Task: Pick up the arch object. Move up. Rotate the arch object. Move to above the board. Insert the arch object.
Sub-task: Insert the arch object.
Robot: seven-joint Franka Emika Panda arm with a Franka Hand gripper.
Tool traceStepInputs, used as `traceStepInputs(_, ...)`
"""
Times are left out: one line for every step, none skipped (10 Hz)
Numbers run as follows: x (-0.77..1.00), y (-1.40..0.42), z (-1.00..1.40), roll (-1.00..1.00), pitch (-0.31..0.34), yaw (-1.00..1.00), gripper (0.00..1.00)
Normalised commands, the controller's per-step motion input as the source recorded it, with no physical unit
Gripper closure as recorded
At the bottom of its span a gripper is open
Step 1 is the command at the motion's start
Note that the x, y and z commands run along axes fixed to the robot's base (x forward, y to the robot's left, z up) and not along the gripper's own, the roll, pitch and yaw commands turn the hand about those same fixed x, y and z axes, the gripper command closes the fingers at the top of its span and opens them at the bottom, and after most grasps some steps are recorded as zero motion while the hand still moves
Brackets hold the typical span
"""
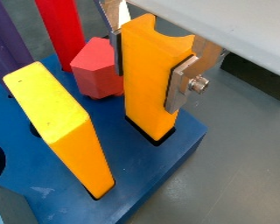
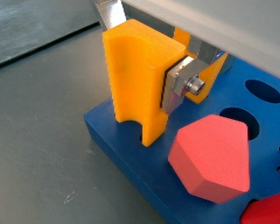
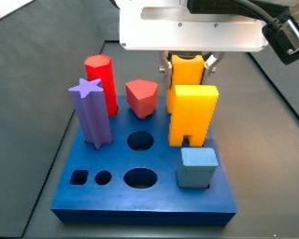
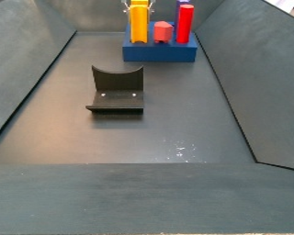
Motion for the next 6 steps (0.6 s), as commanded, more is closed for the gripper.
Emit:
traceStepInputs(0.0, -0.01, -0.29, -0.07, -0.067, 0.0, 1.0)
traceStepInputs(0.0, -0.03, -0.31, -0.08, -0.081, 0.0, 1.0)
traceStepInputs(0.05, -0.02, -0.31, -0.1, -0.073, 0.0, 1.0)
traceStepInputs(0.09, -0.04, -0.3, -0.12, -0.064, 0.0, 1.0)
traceStepInputs(0.11, -0.05, -0.27, -0.13, -0.06, 0.0, 1.0)
traceStepInputs(0.08, -0.03, -0.26, -0.11, -0.051, 0.0, 1.0)
